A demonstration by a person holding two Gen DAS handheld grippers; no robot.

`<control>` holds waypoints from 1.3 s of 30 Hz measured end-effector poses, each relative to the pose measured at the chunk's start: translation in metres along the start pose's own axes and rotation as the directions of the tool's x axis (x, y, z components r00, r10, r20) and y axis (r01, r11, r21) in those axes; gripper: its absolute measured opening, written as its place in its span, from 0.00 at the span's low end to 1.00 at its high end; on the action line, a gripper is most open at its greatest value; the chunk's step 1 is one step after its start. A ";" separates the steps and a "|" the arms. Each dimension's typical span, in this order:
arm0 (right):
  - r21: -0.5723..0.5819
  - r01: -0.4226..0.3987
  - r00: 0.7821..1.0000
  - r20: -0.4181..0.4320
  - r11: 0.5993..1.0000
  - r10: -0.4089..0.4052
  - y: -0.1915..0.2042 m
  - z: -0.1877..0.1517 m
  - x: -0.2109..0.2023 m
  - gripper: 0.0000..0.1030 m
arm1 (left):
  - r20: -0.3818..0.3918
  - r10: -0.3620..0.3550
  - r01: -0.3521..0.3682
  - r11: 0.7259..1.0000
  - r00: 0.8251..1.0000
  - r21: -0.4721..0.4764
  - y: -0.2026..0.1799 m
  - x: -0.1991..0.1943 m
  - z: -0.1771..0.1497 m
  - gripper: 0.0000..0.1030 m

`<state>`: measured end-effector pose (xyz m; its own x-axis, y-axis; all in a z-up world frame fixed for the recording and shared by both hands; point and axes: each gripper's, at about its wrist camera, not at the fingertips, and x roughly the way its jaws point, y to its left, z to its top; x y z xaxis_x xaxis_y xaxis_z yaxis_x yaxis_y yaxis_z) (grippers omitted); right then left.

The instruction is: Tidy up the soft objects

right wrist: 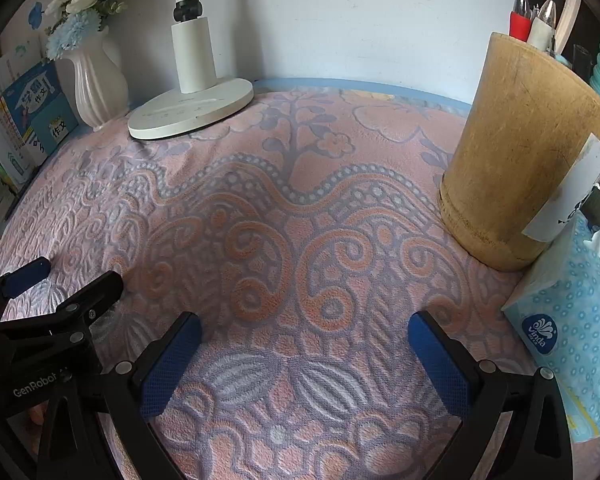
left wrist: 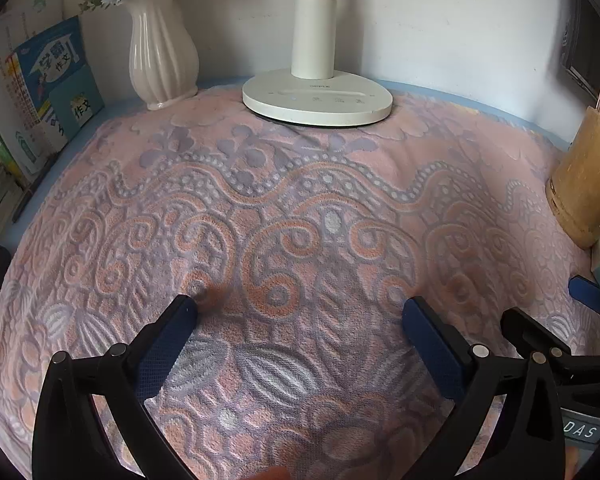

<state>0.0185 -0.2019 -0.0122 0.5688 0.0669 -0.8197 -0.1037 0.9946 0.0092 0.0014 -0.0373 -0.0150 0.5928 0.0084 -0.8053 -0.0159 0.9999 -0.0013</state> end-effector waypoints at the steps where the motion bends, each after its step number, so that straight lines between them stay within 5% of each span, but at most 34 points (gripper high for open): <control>1: 0.000 0.000 1.000 0.000 1.000 0.000 0.000 0.000 0.000 1.00 | 0.000 0.000 0.000 1.000 1.000 0.000 0.000 0.000 0.000 1.00; 39: 0.026 0.042 0.998 0.043 0.999 -0.043 0.000 -0.010 -0.004 1.00 | 0.000 -0.015 0.015 1.000 1.000 -0.004 0.001 0.000 -0.001 1.00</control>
<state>0.0083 -0.2028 -0.0148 0.6072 0.0271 -0.7941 -0.0585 0.9982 -0.0108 0.0002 -0.0360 -0.0153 0.5933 -0.0062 -0.8049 -0.0102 0.9998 -0.0152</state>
